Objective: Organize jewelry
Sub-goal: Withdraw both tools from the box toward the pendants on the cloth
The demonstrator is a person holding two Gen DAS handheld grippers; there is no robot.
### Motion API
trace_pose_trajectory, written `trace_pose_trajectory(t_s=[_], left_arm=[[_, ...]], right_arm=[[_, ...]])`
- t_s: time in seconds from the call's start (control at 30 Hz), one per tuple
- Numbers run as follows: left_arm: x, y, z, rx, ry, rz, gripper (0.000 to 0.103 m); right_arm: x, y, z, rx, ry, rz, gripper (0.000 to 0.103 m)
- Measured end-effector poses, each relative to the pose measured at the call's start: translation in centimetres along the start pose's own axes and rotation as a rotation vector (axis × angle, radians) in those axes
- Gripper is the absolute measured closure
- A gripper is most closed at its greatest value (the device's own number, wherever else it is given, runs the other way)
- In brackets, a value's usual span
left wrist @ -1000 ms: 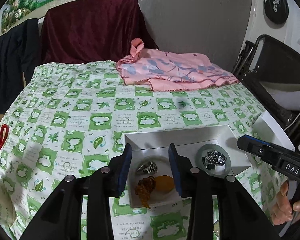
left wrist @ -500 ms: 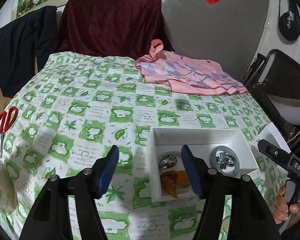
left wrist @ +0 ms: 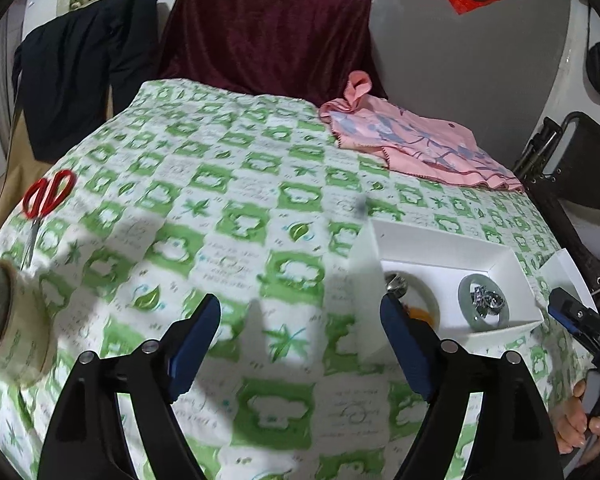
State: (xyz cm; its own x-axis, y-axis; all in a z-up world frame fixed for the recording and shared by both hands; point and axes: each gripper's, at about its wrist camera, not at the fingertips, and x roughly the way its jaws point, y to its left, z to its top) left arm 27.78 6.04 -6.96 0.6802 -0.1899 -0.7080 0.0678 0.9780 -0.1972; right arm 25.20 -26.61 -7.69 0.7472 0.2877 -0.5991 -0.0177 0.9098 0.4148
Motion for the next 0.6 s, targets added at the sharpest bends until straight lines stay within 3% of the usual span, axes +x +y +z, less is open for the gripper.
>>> trace_pose_trajectory(t_s=[0.6], left_arm=[[-2.1,0.0,-3.7,0.035,0.022,0.059,0.021]], right_arm=[[-2.1,0.3,-3.1,0.009,0.010,0.005,0.019]])
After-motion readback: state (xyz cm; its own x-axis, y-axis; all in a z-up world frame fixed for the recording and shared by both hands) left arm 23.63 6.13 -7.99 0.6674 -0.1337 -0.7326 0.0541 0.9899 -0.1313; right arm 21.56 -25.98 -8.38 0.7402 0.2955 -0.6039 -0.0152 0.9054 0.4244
